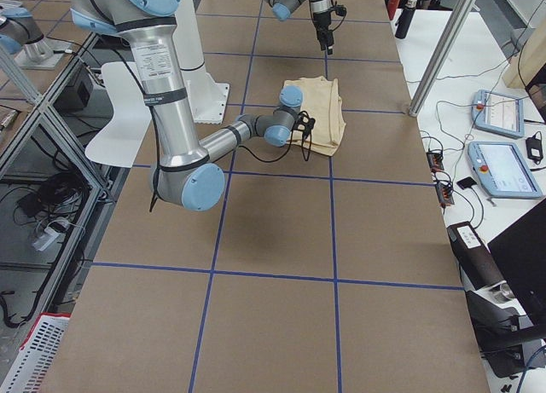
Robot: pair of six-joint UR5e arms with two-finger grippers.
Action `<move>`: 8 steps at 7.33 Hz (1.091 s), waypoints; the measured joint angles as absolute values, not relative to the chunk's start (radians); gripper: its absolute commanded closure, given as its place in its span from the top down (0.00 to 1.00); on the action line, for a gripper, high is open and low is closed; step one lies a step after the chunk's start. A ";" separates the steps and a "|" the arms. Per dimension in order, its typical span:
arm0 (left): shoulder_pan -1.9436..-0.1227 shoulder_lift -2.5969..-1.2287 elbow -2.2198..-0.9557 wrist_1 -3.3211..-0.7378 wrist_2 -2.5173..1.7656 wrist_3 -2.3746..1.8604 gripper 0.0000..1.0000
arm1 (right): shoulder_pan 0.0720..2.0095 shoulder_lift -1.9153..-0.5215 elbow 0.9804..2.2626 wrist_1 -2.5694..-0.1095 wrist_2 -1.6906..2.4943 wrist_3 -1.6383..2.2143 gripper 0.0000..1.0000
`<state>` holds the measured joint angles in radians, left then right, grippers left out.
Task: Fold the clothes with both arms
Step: 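Lower the right gripper onto the folded shirt's side edge and grip it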
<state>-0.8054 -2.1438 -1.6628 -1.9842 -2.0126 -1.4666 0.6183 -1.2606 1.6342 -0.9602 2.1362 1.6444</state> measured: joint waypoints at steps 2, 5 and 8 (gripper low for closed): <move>-0.805 -2.144 -1.664 -1.984 -2.013 -1.467 0.99 | 0.609 -1.262 1.633 -0.976 2.140 1.643 0.68; -0.805 -2.141 -1.663 -1.984 -2.013 -1.465 0.99 | 0.603 -1.260 1.636 -0.991 2.148 1.643 0.20; -0.805 -2.140 -1.663 -1.985 -2.013 -1.465 0.99 | 0.607 -1.260 1.644 -0.996 2.172 1.643 0.00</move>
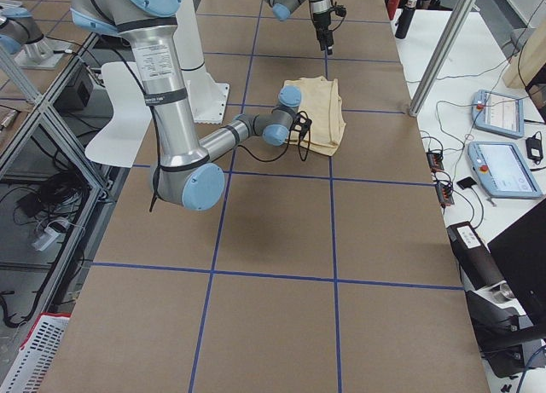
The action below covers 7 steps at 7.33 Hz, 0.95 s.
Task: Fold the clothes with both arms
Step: 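Lower the right gripper onto the folded shirt's side edge and grip it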
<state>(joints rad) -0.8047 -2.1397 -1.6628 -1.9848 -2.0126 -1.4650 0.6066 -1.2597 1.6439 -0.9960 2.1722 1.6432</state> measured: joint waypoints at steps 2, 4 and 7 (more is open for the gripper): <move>-0.805 -2.140 -1.662 -1.985 -2.013 -1.465 0.99 | 0.609 -1.267 1.655 -0.996 2.175 1.643 0.00; -0.805 -2.139 -1.662 -1.984 -2.013 -1.465 0.98 | 0.599 -1.285 1.700 -0.995 2.177 1.641 0.00; -0.806 -2.136 -1.663 -1.983 -2.013 -1.462 0.98 | 0.506 -1.304 1.779 -0.997 2.179 1.678 0.00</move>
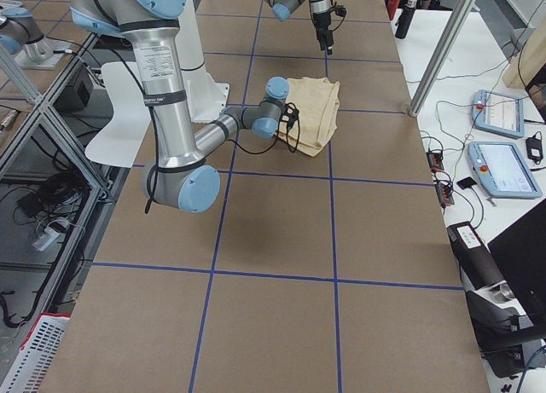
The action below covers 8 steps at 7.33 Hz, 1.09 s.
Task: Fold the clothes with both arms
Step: 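Drag the gripped shirt edge toward the robot with the right gripper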
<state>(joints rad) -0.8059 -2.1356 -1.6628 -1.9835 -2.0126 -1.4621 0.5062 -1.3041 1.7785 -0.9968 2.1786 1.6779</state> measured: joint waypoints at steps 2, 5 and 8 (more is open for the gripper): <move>-0.807 -2.127 -1.662 -1.984 -2.013 -1.457 0.98 | 0.425 -1.282 1.799 -0.995 2.203 1.760 0.00; -0.809 -2.115 -1.661 -1.984 -2.013 -1.453 0.99 | 0.310 -1.184 1.800 -0.995 2.241 1.949 0.00; -0.809 -2.111 -1.661 -1.984 -2.012 -1.453 0.99 | 0.263 -1.165 1.803 -0.992 2.262 2.026 1.00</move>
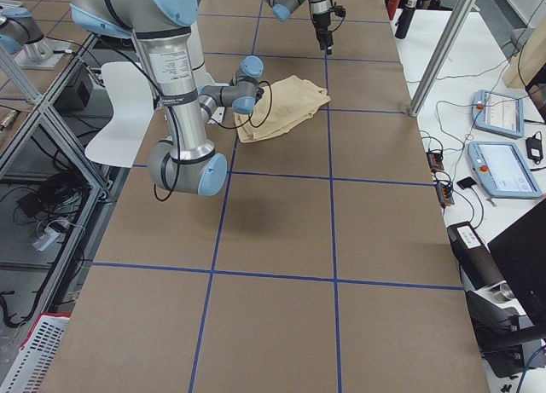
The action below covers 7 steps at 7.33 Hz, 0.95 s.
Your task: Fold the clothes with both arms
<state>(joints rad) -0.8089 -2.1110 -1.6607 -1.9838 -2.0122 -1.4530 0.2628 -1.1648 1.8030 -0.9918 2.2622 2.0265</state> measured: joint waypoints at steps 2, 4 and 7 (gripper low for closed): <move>-0.802 -2.111 -1.662 -1.987 -2.016 -1.454 0.99 | 0.293 -1.168 1.804 -0.986 2.263 2.034 1.00; -0.780 -2.057 -1.681 -2.047 -2.025 -1.459 0.99 | 0.404 -1.167 1.806 -0.965 2.254 2.019 1.00; -0.695 -1.959 -1.726 -2.151 -2.024 -1.542 0.99 | 0.604 -1.165 1.804 -0.949 2.245 1.943 1.00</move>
